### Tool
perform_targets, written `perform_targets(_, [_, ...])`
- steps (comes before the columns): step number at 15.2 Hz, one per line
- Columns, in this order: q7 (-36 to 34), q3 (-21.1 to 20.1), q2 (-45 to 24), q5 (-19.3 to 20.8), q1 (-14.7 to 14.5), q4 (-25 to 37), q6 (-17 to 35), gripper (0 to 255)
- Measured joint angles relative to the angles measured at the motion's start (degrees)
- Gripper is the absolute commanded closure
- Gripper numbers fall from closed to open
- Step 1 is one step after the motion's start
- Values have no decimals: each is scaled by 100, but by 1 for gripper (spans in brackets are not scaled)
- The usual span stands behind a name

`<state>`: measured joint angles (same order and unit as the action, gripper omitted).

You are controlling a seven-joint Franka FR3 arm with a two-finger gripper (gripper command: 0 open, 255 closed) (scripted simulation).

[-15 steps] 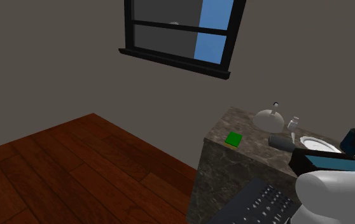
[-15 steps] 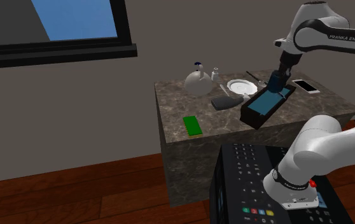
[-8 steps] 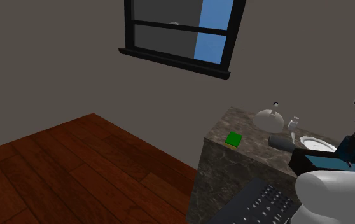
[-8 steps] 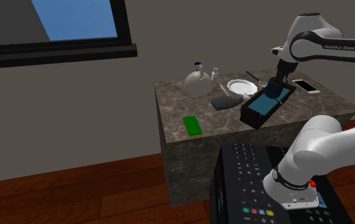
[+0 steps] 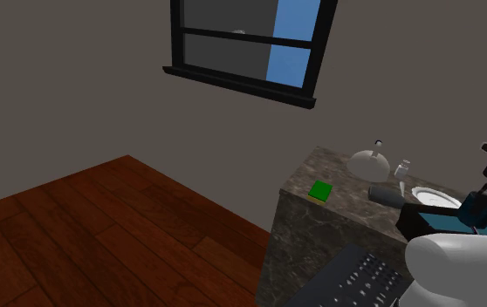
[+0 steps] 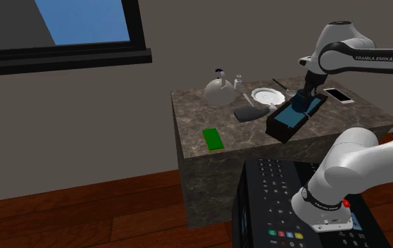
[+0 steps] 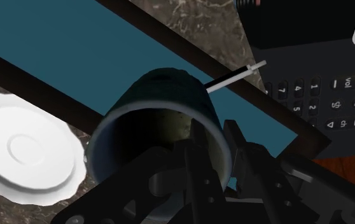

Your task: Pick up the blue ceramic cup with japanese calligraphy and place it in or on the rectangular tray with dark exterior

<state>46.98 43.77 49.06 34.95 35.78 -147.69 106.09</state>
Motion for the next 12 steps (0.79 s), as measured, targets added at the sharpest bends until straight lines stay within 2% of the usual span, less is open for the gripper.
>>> perform_targets(1, [0, 0, 0, 1, 0, -1, 1, 255])
perform_targets(2, [-1, 1, 0, 1, 0, -2, 2, 0])
perform_targets(8, [-1, 1, 1, 2, 0, -2, 3, 0])
perform_targets(12, [84, -276, 83, -217, -25, 437, -519, 0])
